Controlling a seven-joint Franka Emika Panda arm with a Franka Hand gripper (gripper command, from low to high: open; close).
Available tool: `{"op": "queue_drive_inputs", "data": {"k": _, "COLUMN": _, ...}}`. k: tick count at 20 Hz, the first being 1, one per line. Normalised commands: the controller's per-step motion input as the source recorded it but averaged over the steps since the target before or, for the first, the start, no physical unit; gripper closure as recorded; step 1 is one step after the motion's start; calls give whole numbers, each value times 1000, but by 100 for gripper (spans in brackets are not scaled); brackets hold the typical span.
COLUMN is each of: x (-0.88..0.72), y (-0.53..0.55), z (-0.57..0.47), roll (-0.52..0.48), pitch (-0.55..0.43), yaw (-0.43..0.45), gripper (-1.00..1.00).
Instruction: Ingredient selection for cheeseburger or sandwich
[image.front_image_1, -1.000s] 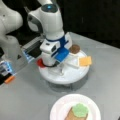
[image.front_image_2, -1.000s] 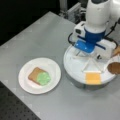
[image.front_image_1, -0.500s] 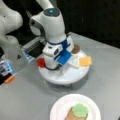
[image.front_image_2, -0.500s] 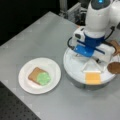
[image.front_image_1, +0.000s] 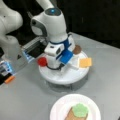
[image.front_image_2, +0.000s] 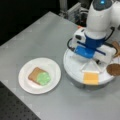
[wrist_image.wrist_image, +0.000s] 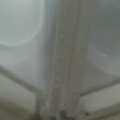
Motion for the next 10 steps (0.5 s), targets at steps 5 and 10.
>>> {"op": "queue_drive_inputs", "data": {"k": 5, "x": 165, "y": -55, "z": -86, "roll": -62, "pitch": 42, "yaw": 458, "gripper": -100}}
{"op": "queue_drive_inputs", "data": {"k": 10, "x": 201, "y": -45, "z": -97, "roll": 24, "pitch": 108, "yaw": 527, "gripper": -100}}
